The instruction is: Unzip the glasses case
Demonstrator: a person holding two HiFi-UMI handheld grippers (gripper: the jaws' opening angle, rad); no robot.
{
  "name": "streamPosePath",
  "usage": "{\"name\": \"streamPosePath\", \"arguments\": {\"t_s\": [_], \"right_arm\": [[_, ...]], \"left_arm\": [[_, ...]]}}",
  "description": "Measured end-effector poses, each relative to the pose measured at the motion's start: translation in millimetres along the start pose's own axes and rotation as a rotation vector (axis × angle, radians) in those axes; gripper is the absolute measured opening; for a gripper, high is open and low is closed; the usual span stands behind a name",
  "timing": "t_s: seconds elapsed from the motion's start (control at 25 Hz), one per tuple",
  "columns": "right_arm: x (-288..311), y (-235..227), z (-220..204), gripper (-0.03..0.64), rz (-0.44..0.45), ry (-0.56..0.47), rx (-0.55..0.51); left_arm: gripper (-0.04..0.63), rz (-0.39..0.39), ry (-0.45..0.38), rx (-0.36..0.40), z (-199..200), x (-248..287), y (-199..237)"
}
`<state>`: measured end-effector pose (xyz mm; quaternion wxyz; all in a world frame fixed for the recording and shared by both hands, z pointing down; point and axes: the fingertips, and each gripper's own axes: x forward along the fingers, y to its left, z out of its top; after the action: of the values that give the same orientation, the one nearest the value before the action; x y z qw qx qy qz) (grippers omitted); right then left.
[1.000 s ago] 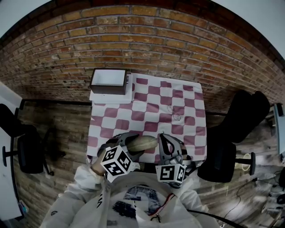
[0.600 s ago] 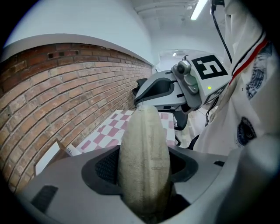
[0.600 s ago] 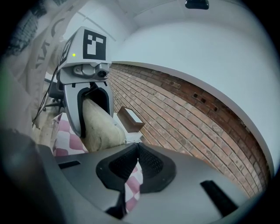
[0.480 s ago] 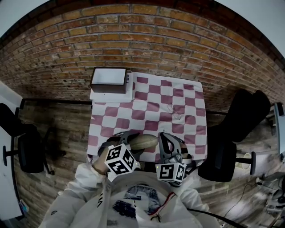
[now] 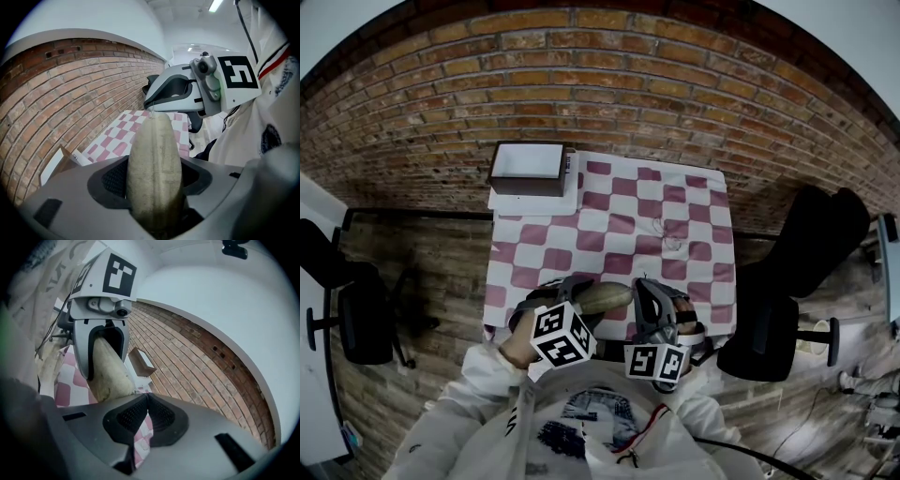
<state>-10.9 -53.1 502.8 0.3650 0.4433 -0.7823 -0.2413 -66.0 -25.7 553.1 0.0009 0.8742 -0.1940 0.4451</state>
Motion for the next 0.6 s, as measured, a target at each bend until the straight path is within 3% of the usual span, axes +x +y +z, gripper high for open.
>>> {"name": "streamPosePath", "arguments": {"t_s": [0.6], "right_arm": [[1,7,-4,0.017,-0.01,0.026,-0.167]], "left_arm": [[0.29,0.002,0.086,0.005,-5,13,-4]]}}
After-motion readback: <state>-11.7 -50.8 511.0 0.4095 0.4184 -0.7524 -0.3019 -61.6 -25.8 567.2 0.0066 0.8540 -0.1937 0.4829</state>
